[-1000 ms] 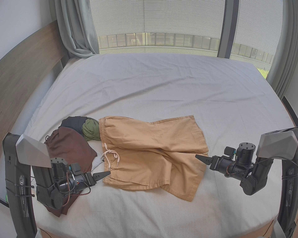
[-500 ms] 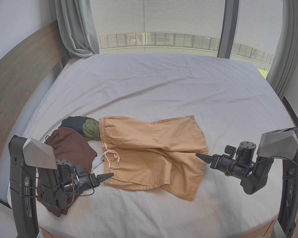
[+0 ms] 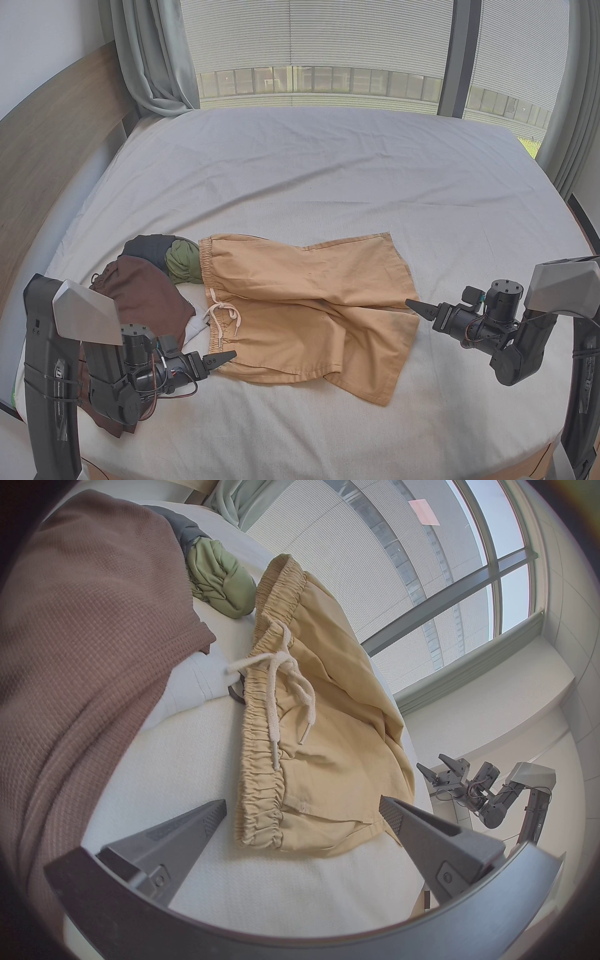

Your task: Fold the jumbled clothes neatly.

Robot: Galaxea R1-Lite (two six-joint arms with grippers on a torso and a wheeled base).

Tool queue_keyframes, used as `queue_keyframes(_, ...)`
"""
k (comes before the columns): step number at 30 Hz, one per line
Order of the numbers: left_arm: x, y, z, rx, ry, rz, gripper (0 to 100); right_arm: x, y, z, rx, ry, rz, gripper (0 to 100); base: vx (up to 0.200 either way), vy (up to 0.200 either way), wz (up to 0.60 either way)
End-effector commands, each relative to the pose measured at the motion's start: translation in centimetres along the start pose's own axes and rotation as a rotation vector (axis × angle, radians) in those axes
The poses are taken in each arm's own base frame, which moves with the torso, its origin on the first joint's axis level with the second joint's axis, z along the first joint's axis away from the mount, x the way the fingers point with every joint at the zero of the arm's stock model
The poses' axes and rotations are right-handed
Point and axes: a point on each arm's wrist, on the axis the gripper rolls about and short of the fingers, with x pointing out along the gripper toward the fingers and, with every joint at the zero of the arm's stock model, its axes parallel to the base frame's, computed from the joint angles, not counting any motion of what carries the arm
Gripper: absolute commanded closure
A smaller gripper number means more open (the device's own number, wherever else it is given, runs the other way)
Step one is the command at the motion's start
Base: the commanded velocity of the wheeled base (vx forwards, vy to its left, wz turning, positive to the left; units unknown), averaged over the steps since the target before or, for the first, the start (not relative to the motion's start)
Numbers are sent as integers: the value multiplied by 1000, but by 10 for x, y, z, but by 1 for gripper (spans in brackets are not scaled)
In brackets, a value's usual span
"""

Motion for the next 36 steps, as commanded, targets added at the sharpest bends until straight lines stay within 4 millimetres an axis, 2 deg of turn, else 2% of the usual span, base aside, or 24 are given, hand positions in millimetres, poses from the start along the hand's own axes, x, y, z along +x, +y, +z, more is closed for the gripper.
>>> queue_keyframes(1, 2, 1, -2, -1, 5, 0, 0, 0, 0, 1, -1, -4, 1, 0, 0, 0, 0)
queue_keyframes(7, 5, 3, -2, -1, 2, 0, 0, 0, 1, 0, -2, -3, 3, 0, 0, 0, 0)
queue_keyframes(8, 5, 3, -2, -2, 3, 1, 100, 0, 1, 1, -2, -4, 3, 0, 0, 0, 0)
queue_keyframes(15, 5, 4, -1, 2, -2, 0, 100, -6, 3, -5, 6, 29, -7, 0, 0, 0, 0)
queue_keyframes(20, 6, 4, 0, 7, -6, 0, 100, -14, 13, -34, -19, 173, -22, 0, 0, 0, 0)
queue_keyframes(31, 5, 5, 1, 5, -18, 19, 100, -22, 25, -64, 2, 319, -25, 0, 0, 0, 0)
queue_keyframes(36, 4, 5, -1, -8, -12, 23, 100, -23, 27, -88, 7, 410, -27, 0, 0, 0, 0)
